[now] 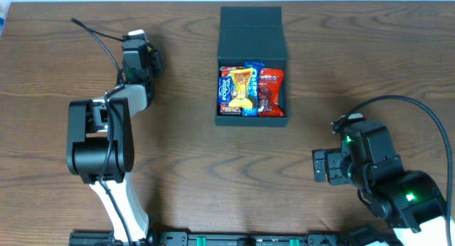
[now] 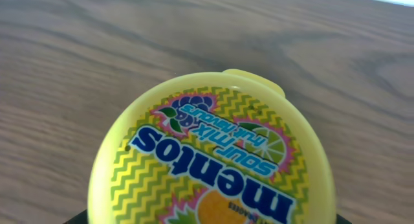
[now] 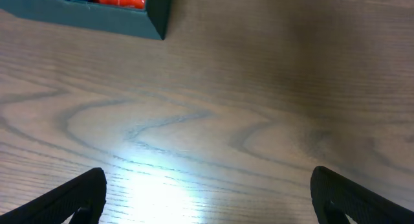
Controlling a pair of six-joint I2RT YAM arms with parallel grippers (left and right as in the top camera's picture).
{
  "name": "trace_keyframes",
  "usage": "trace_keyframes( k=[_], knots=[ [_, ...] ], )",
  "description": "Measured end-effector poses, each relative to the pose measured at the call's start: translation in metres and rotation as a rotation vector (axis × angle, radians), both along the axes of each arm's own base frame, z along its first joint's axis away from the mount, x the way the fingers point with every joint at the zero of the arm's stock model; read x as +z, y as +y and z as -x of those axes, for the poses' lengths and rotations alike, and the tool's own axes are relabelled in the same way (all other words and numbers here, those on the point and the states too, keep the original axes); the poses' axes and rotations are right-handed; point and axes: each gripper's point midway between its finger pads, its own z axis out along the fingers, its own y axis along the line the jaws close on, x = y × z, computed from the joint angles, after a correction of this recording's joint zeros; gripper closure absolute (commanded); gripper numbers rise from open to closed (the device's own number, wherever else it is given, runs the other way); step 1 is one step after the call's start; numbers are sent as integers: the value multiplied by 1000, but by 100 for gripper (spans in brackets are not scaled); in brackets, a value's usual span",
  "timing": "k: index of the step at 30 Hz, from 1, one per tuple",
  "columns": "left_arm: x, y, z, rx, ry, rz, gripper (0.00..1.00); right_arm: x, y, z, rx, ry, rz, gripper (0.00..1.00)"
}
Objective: Pack container
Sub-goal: 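Lift the Mentos can and carry it over the box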
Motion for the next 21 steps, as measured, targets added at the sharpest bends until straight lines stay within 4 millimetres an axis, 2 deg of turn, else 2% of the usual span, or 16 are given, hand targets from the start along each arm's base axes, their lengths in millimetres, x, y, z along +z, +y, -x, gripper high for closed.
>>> trace_keyframes(
  k=[6, 12, 13, 17, 21],
  knots=[
    [16, -35, 23, -64, 91, 9, 94, 0, 0, 0, 0, 0, 0, 1],
    [70, -55, 53, -57, 106, 49, 94, 0, 0, 0, 0, 0, 0, 1],
    [85, -58, 64, -45, 109, 67, 94, 0, 0, 0, 0, 0, 0, 1],
    [117, -67, 94, -25, 122, 103, 94, 0, 0, 0, 0, 1, 0, 1],
    [142, -96, 134, -80, 165, 117, 94, 0, 0, 0, 0, 0, 0, 1]
  ],
)
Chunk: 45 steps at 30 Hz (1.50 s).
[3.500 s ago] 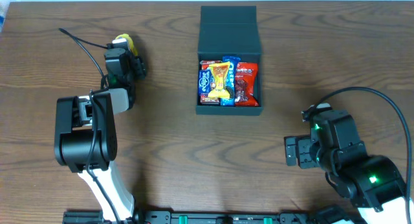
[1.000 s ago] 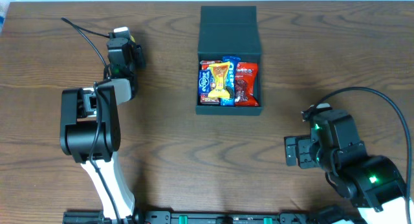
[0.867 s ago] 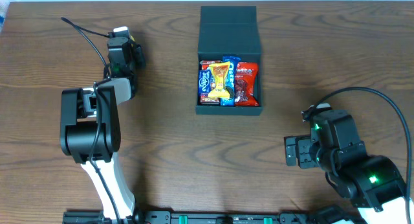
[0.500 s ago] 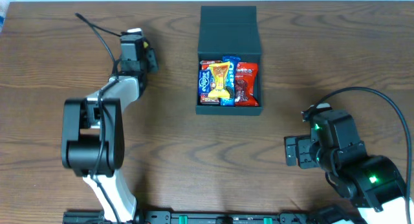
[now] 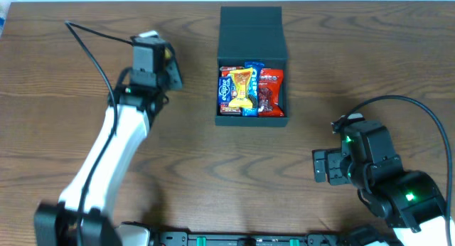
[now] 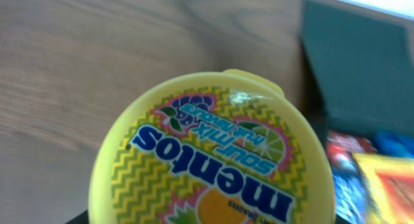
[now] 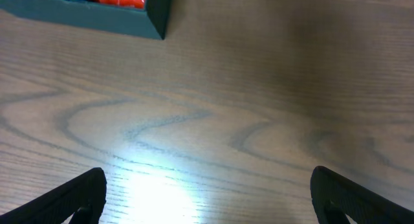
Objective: Pack container
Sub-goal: 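Lift the Mentos can and carry it over the box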
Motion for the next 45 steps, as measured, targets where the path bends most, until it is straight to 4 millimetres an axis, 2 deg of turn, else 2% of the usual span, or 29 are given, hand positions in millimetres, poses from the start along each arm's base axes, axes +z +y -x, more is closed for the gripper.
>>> trace_keyframes(
  k=[4, 8, 11, 19, 24, 28, 33, 36, 40, 45],
  knots=[
    [26, -37, 37, -109, 53, -1, 94, 0, 0, 0, 0, 0, -1, 1],
    [57, -70, 60, -221, 63, 12, 94, 0, 0, 0, 0, 0, 0, 1],
    [71, -92, 77, -302, 76, 35, 94, 0, 0, 0, 0, 0, 0, 1],
    [71, -147, 137, -578, 183, 91, 94, 0, 0, 0, 0, 0, 0, 1],
    [66, -156, 158, -577, 242, 93, 95, 0, 0, 0, 0, 0, 0, 1],
    [71, -156, 156, -519, 305, 85, 95, 0, 0, 0, 0, 1, 0, 1],
    [85, -173, 134, -490, 372, 58, 94, 0, 0, 0, 0, 1, 0, 1],
    [83, -187, 117, -482, 419, 39, 94, 0, 0, 0, 0, 0, 0, 1],
    [67, -211, 98, -491, 473, 42, 95, 0, 0, 0, 0, -1, -1, 1],
    [19, -236, 83, -504, 583, 51, 94, 0, 0, 0, 0, 0, 0, 1]
  ],
)
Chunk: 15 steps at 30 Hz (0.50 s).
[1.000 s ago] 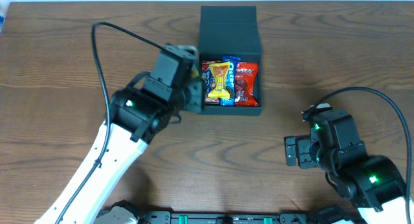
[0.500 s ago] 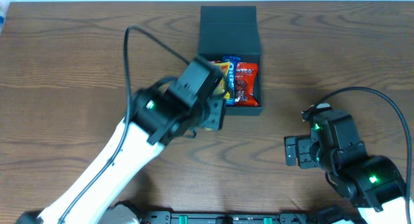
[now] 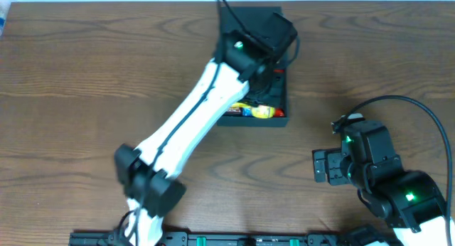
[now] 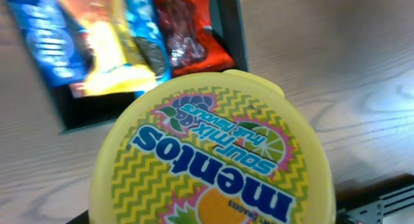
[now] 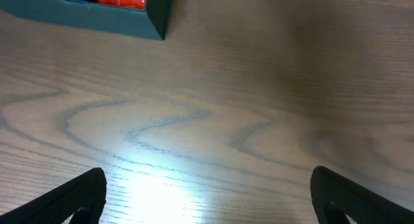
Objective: Pack container
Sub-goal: 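Lift the Mentos can and carry it over the box, then lower the Mentos can into the box's right front corner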
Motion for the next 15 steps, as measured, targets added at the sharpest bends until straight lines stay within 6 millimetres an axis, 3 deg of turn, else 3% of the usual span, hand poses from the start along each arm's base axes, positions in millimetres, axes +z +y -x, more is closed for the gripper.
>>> trace_keyframes(
  k=[5, 8, 15],
  knots=[
    [-49, -12, -6, -5, 92, -42, 94, 0, 0, 0, 0, 0, 0, 1],
    [-69, -19, -13, -7, 109, -46, 94, 0, 0, 0, 0, 0, 0, 1],
    [-78, -35, -31, -4, 61, 4, 94, 0, 0, 0, 0, 0, 0, 1]
  ],
)
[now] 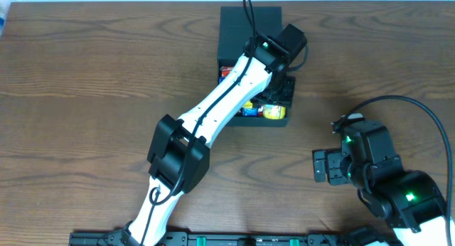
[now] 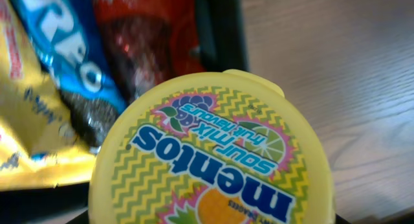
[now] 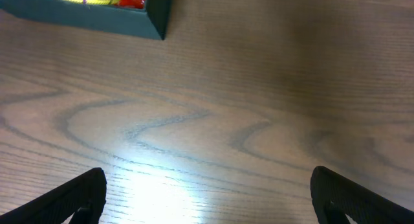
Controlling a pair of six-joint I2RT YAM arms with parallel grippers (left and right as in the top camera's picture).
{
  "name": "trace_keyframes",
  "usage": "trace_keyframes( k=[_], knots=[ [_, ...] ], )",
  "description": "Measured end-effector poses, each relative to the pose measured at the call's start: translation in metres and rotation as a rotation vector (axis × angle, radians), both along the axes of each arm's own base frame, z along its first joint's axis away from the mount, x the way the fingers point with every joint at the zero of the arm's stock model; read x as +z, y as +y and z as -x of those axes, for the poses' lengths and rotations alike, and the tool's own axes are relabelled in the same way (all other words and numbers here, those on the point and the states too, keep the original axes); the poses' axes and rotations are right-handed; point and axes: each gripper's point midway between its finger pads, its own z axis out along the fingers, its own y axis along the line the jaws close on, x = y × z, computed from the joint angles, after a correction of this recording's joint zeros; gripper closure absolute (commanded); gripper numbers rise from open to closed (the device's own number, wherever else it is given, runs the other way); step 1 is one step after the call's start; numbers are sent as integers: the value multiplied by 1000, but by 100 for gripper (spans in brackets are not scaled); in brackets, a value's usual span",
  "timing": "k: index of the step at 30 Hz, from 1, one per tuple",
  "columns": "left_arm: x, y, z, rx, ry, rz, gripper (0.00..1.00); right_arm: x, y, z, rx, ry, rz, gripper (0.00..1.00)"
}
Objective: Pack container
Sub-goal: 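Lower the Mentos can into the box's right front corner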
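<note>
A round yellow Mentos tub [image 2: 213, 159] fills the lower left wrist view, with my left gripper [image 1: 273, 106] shut on it. The tub [image 1: 271, 113] hangs low over the near right corner of the dark open box [image 1: 222, 119], just above the red packet [image 2: 142, 49] and the blue packet [image 2: 65, 49]. A yellow packet [image 2: 26, 120] lies further left in the box. My left gripper's fingers are hidden behind the tub. My right gripper [image 3: 217, 198] stands open over bare table, its left fingertip [image 3: 84, 191] at the frame's lower edge.
The box's lid [image 1: 249, 22] lies open flat behind it. My left arm [image 1: 213, 111] stretches diagonally across the table's middle. The box's near right corner [image 3: 155, 10] shows at the top of the right wrist view. The right arm [image 1: 370, 168] rests at the near right.
The tub in my left gripper has come down closer to the packets at the box's near right corner. The left arm has shifted to the right. The right arm has not moved.
My left gripper held the Mentos tub over bare table at the far left. Then it was nearer the box, with the lid coming into view. Then it hung above the box's near right edge, and now low over the packets there. The right gripper stayed open throughout.
</note>
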Motion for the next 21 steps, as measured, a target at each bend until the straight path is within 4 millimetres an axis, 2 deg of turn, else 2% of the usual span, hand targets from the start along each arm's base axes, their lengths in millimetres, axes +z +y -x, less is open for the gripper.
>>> trace_keyframes(
  k=[6, 12, 21],
  knots=[
    [4, -10, -12, 25, -42, 42, 94, 0, 0, 0, 0, 0, 0, 1],
    [0, -6, -15, 52, -39, 30, 95, 0, 0, 0, 0, 0, 0, 1],
    [-30, 14, -26, 96, 16, -28, 94, 0, 0, 0, 0, 0, 0, 1]
  ],
)
